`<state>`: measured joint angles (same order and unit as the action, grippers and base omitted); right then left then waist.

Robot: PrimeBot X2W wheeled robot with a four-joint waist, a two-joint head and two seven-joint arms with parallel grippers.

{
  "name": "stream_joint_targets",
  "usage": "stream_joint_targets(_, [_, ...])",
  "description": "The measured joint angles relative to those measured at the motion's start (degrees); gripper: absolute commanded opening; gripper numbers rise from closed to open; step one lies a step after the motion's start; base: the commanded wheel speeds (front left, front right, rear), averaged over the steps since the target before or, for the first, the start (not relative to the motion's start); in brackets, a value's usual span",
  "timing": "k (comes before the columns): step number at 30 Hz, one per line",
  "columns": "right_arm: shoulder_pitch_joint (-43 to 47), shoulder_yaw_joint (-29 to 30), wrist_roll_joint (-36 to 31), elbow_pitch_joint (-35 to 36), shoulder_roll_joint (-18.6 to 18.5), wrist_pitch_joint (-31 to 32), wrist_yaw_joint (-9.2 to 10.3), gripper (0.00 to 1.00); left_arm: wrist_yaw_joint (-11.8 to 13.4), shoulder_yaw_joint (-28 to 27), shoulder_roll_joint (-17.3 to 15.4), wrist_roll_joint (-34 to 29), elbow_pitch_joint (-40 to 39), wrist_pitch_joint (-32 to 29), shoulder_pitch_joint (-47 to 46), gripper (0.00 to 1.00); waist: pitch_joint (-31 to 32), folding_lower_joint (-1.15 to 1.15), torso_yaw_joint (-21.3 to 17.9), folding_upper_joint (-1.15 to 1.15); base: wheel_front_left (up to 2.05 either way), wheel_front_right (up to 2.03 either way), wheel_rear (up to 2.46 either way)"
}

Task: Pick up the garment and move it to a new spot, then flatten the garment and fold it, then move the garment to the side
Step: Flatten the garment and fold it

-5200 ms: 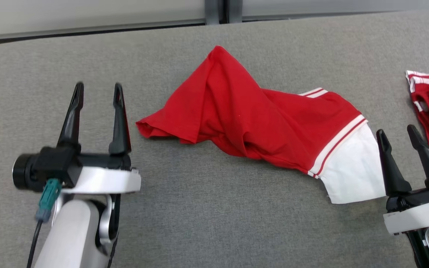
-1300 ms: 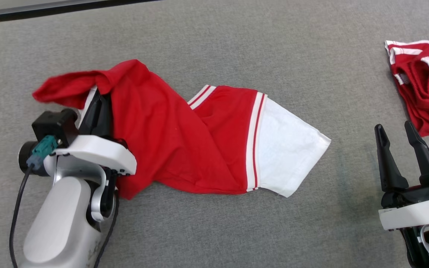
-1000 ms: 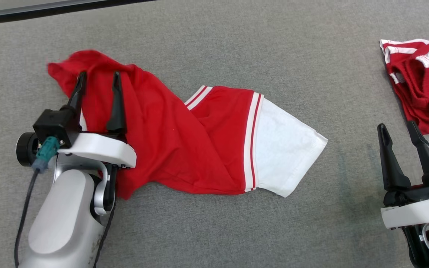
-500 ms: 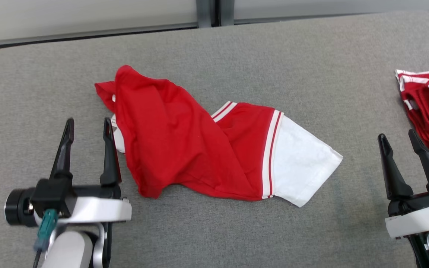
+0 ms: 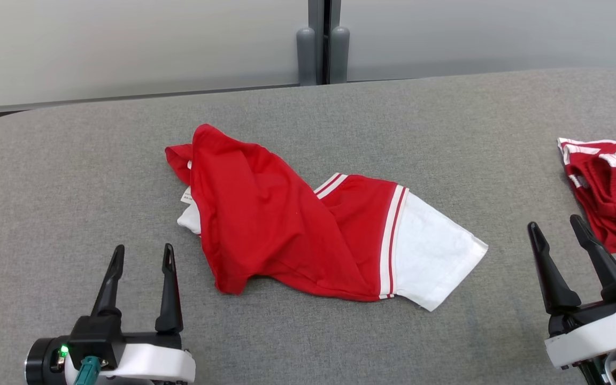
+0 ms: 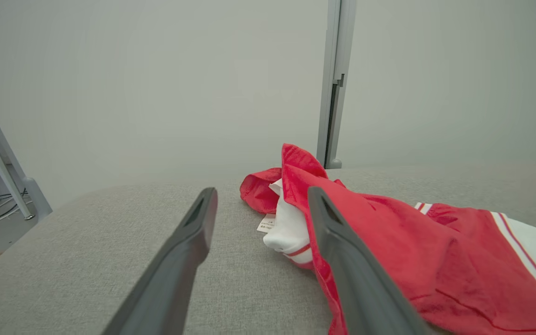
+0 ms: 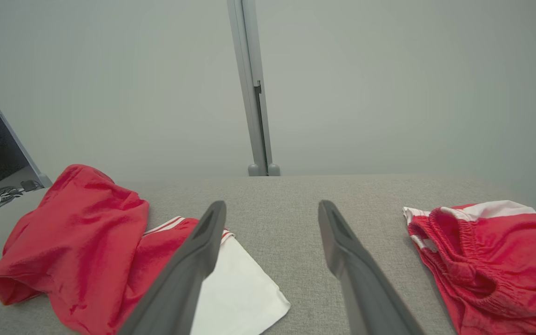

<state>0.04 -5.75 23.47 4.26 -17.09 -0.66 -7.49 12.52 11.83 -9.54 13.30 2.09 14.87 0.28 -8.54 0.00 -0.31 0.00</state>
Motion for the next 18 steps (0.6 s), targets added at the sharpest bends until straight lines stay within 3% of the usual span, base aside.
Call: stream_joint_targets(18, [0.86,0.49,-0.55,0.83,0.33,0.96,0.00,1.00,-1.14,2.44,0.32,0.96,1.46,-2.12,-0.22,1.00,0.80,0.00,-0.04,0.00,0.00,0.00,0.00])
